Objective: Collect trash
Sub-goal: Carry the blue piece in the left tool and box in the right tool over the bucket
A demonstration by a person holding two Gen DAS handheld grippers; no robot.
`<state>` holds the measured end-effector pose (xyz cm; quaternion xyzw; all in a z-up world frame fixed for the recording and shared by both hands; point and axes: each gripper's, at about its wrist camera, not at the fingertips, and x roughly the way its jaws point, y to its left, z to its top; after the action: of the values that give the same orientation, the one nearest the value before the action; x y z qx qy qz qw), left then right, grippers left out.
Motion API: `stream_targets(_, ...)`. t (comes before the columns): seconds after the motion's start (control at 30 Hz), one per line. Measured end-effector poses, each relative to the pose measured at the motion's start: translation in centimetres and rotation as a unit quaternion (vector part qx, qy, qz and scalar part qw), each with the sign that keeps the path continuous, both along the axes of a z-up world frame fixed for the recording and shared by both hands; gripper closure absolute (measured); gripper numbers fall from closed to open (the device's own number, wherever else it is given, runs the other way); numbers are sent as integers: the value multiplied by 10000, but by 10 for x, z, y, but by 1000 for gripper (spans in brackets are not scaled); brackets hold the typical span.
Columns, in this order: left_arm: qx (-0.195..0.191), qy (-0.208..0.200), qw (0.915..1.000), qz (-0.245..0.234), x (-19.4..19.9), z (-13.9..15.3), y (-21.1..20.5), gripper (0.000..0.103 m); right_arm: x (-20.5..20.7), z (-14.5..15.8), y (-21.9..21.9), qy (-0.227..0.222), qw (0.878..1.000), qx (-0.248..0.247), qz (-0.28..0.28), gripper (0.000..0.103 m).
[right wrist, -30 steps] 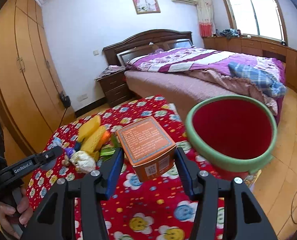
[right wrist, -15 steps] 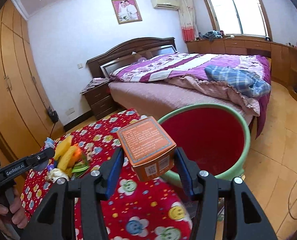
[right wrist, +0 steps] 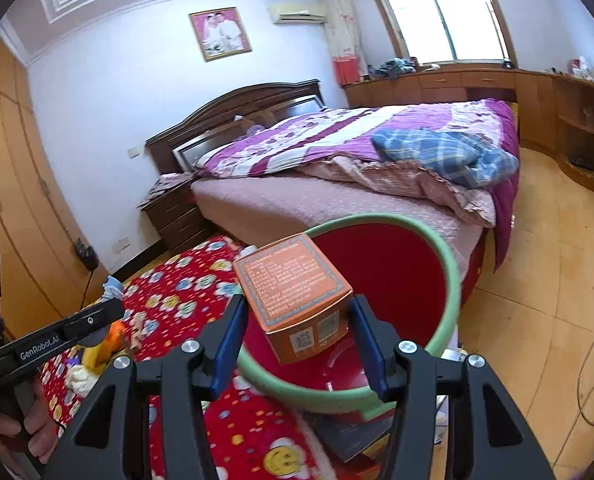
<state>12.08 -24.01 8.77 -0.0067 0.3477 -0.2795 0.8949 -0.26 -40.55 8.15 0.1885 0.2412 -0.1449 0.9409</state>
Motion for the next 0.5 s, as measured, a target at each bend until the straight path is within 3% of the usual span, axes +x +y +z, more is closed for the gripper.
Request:
stream_targets(0.27,110,88,9982,-583,3,-11,-57,86,-6,-10,-34,51,9989,-39,-473,48)
stream_targets(0.5,223,92,9962,-836,7,-24,-83,86,2,-26,-53,191,9984,138,-514,47)
